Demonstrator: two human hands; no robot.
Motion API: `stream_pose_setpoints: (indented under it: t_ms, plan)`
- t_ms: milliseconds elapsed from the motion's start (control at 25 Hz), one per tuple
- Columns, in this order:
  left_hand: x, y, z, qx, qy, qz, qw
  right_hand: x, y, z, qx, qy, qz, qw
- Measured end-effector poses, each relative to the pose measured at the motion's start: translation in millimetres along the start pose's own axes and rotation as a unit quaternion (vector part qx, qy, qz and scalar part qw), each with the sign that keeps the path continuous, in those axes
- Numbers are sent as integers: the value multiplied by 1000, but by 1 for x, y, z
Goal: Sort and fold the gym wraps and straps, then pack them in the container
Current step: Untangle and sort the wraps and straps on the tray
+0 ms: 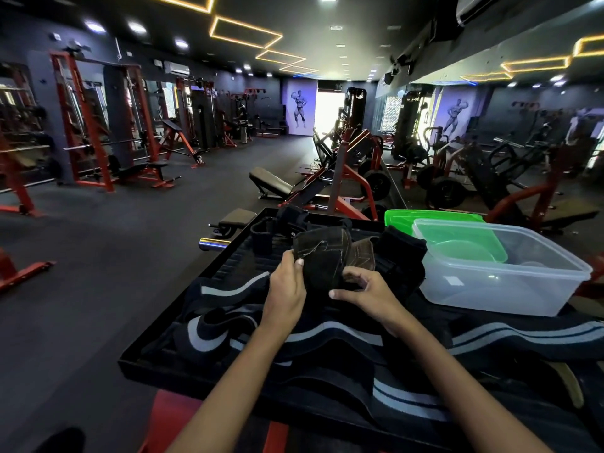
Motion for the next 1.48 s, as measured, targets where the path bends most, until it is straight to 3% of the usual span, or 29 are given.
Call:
stream_pose_setpoints:
  t_ms: [80,200,320,400,480,520,560,600,680,720,800,880,1040,1080,1120,1160,1240,1320,1480]
  plan:
    - [-4,-1,4,12,-27,42,999,-2,1,-3,-67,-118,35,990]
    - [-8,0,4,8,-61,88,994,0,-2,-15,-188,-317,69,927]
    - [-6,-1,5,2,-99,60,993,5,-5,-23,-191,-447,82,870]
    - [0,-2,-4,-38,-130,24,991,3,-3,-10,-118,-406,-14,906]
    - [7,-1,-22,-109,-164,-36,980,0,-9,1,-13,-225,-166,960]
    - [11,-2,-28,-135,-163,-77,974,-5,-9,1,26,-140,-181,973]
    - [13,-3,-29,-137,-147,-122,972,-14,-4,-2,39,-78,-138,987]
    - [14,-5,-26,-113,-114,-155,975,-27,1,-5,30,-37,-47,998]
    - [14,-17,-7,18,-42,-192,980,-48,3,-13,-37,-58,138,988]
    - [14,-25,4,95,-11,-204,974,-46,1,-19,-80,-103,150,980]
    - [15,-43,15,210,34,-232,949,-19,3,-12,-133,-163,11,978]
    - [14,-50,10,241,67,-242,937,-1,5,-3,-162,-242,-69,954]
    - [8,-48,11,207,74,-198,955,-4,8,-14,-264,-491,94,825]
    - [7,-47,14,211,74,-183,957,-9,7,-12,-248,-504,112,819]
    - [6,-45,16,222,82,-165,958,-15,5,-11,-208,-479,140,841]
    - [4,-44,17,239,101,-142,955,-27,4,-8,-137,-407,178,885]
    - [2,-43,16,256,132,-117,950,-51,3,8,47,-140,257,955]
    - [3,-45,13,246,141,-139,949,-64,1,22,163,67,279,944]
    - [11,-47,5,206,138,-230,941,-82,-8,29,226,133,322,910]
Point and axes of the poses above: each hand's wrist, its own y-axis towards the middle knuckle, its own x-axis out of the palm, z = x × y, the point moved 5 cm from there along y, towards the middle knuckle, and after that the axes turned 4 degrees about z, right-handed, at the moved point
